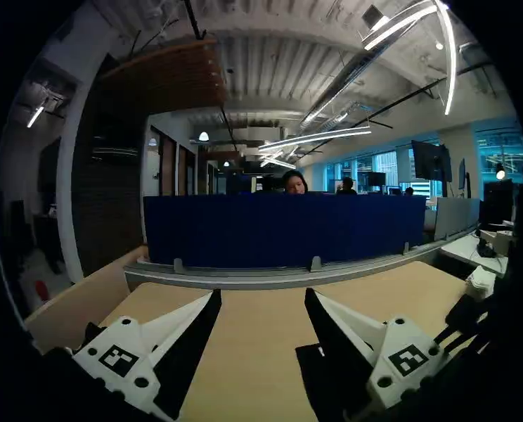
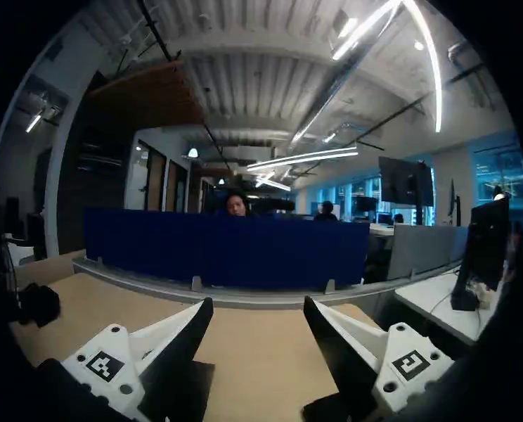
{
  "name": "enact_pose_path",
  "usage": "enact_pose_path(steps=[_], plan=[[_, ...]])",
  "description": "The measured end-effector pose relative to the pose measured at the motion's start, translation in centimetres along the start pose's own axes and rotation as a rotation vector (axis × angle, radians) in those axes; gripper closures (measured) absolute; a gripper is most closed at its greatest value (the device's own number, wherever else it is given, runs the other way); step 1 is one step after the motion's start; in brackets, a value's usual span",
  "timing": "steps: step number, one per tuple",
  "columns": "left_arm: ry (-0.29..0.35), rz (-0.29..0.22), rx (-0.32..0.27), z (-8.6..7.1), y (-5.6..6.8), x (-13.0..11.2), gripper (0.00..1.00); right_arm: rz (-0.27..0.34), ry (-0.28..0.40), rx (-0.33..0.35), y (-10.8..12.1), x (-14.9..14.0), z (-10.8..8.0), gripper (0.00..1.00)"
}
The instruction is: Fold towel
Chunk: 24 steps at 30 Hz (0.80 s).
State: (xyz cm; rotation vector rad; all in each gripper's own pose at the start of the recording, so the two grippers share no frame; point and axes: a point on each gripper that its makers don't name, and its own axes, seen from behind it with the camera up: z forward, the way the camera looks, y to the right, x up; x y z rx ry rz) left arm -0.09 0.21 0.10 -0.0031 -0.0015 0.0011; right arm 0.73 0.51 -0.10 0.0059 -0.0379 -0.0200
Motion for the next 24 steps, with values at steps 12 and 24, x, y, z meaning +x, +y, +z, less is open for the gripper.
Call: enact_pose_path(steps=[12, 24], plan=[[-0.128, 0.054, -0.197, 1.1, 6.0, -3.5, 0.12, -0.11, -0.21, 0.305, -6.2, -3.2, 0.3, 0.0], [-0.205, 0.11, -0.278, 0.6, 7.2, -6.3, 0.12, -0.181, -0.312, 0.458, -9.1, -5.9, 0.1, 0.0]])
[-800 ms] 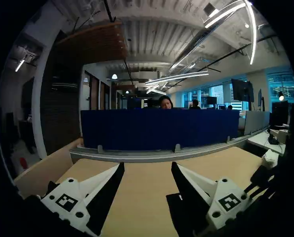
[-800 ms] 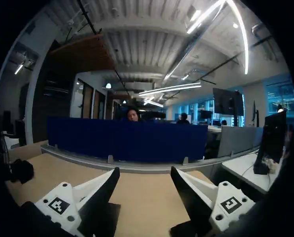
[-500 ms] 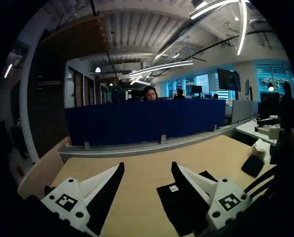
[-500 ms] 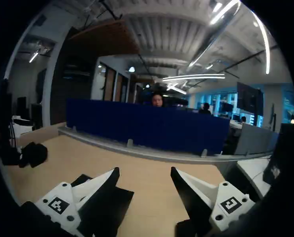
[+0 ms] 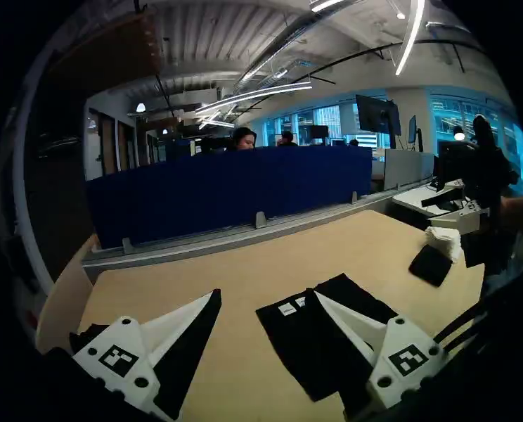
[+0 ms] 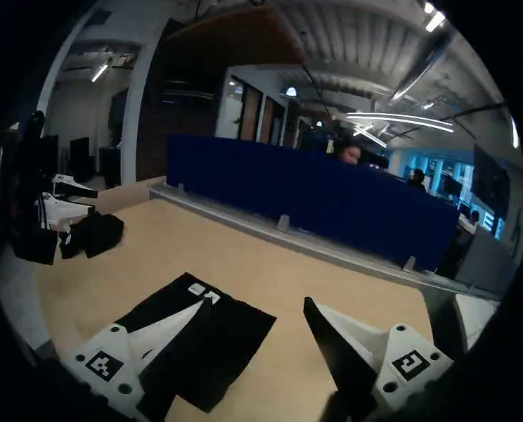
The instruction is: Fold towel
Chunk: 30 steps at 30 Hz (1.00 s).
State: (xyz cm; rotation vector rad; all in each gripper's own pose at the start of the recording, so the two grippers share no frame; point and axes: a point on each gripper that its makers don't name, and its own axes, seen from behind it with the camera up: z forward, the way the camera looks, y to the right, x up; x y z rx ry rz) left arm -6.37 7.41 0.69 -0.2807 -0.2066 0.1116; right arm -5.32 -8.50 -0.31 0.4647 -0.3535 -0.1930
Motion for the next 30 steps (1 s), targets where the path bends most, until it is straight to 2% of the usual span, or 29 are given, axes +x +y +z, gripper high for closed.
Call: enact_pose_path(steps=[6, 15, 24, 30], plan=[[-0.034, 0.01, -0.009, 0.9, 0.5, -1.8, 0.12, -0.008, -0.038, 0.025, -1.0, -2.1, 0.7, 0.0], [-0.115, 0.024, -0.035, 1.9, 1.7, -6.3, 0.12, -0.017, -0.114, 0.045, -2.1, -6.7, 1.8, 0.0], [-0.209, 0.028, -0.072, 2.1, 3.2, -11.0, 0.12, -0.019, -0.202, 0.073, -3.2, -11.5, 2.3, 0.0], [-0.269, 0.041, -0.107, 2.2, 4.1, -13.4, 0.12, -0.045, -0.264, 0.103, -4.4, -14.5, 2.2, 0.0]])
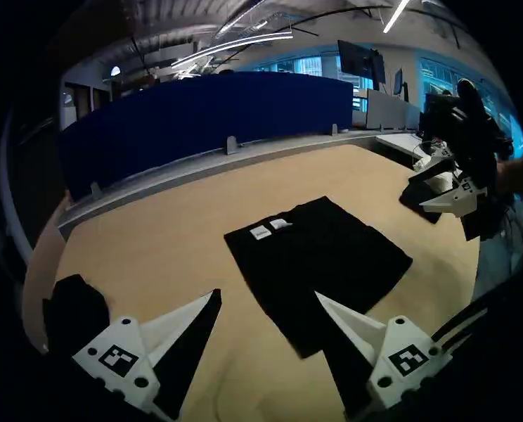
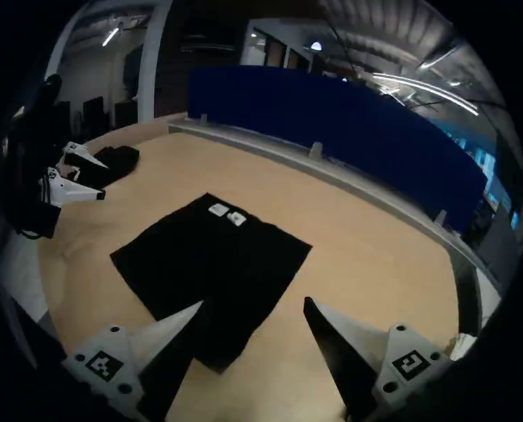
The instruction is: Fold towel
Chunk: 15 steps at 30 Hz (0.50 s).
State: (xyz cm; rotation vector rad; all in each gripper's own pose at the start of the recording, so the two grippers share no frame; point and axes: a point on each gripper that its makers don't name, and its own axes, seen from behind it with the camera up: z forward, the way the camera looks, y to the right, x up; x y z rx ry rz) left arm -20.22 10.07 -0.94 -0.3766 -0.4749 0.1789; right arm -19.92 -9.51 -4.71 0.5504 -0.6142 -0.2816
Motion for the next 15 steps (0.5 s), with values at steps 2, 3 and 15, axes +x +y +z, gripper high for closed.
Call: enact_pose_path(steps=[2, 3, 15], plan=[[-0.017, 0.005, -0.009, 0.2, 0.3, -0.6, 0.12, -0.006, -0.015, 0.007, -0.4, -0.7, 0.1, 0.0], [-0.025, 0.009, -0.013, 0.2, 0.4, -0.9, 0.12, -0.008, -0.022, 0.011, -0.5, -1.1, 0.2, 0.0], [-0.089, 0.041, -0.05, 0.9, 1.6, -3.3, 0.12, -0.013, -0.081, 0.026, -1.3, -4.0, 1.1, 0.0]])
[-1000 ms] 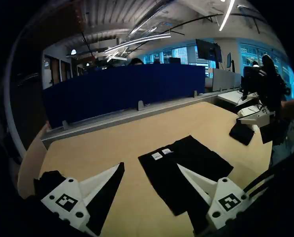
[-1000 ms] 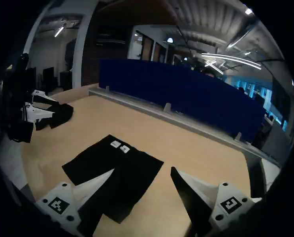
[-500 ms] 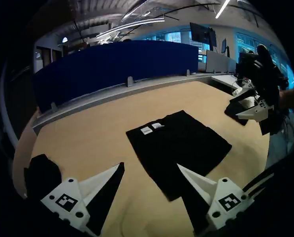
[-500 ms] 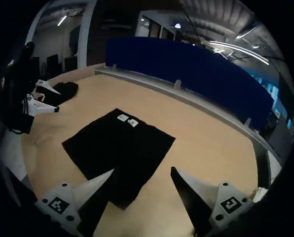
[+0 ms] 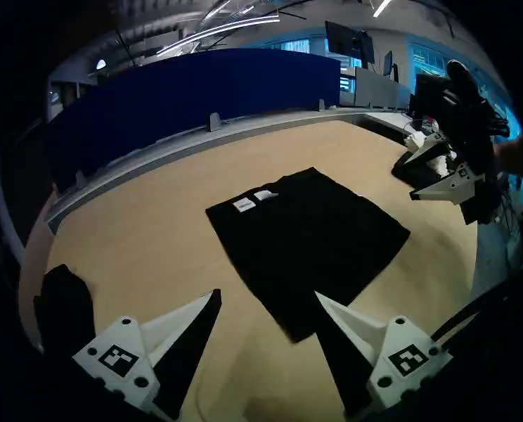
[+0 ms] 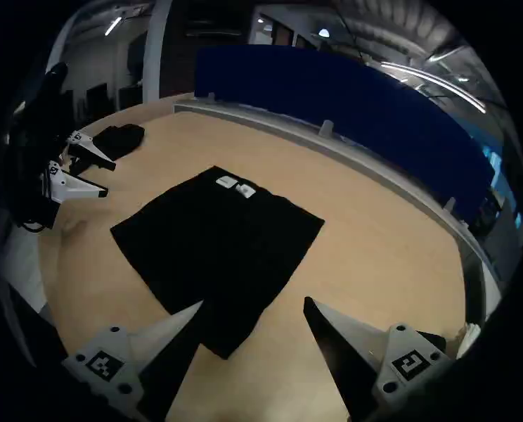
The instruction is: Fold towel
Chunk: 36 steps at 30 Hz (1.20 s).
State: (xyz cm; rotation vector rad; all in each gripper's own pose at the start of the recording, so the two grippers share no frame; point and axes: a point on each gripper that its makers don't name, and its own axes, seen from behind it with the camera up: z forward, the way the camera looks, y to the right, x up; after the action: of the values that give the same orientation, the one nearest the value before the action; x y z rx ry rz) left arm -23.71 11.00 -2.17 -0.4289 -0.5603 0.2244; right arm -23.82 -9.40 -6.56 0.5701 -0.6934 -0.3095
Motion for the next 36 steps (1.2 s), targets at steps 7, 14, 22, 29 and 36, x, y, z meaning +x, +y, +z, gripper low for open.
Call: enact_pose_path(steps=[7, 14, 22, 29, 36], plan=[[-0.045, 0.018, -0.028, 0.7, 1.2, -2.1, 0.12, -0.012, -0.042, 0.018, -0.7, -2.4, 0.4, 0.0], [-0.092, 0.023, -0.06, 1.5, 2.3, -4.0, 0.12, -0.028, -0.082, 0.037, -1.4, -4.6, 0.7, 0.0], [-0.141, 0.032, -0.09, 2.3, 3.1, -5.8, 0.12, -0.032, -0.118, 0.05, -1.9, -6.6, 1.1, 0.0], [-0.171, 0.037, -0.118, 2.5, 3.8, -6.6, 0.12, -0.024, -0.141, 0.061, -2.2, -7.6, 1.5, 0.01], [-0.187, 0.043, -0.128, 2.9, 4.1, -7.1, 0.12, -0.022, -0.159, 0.073, -2.5, -8.2, 1.8, 0.05]])
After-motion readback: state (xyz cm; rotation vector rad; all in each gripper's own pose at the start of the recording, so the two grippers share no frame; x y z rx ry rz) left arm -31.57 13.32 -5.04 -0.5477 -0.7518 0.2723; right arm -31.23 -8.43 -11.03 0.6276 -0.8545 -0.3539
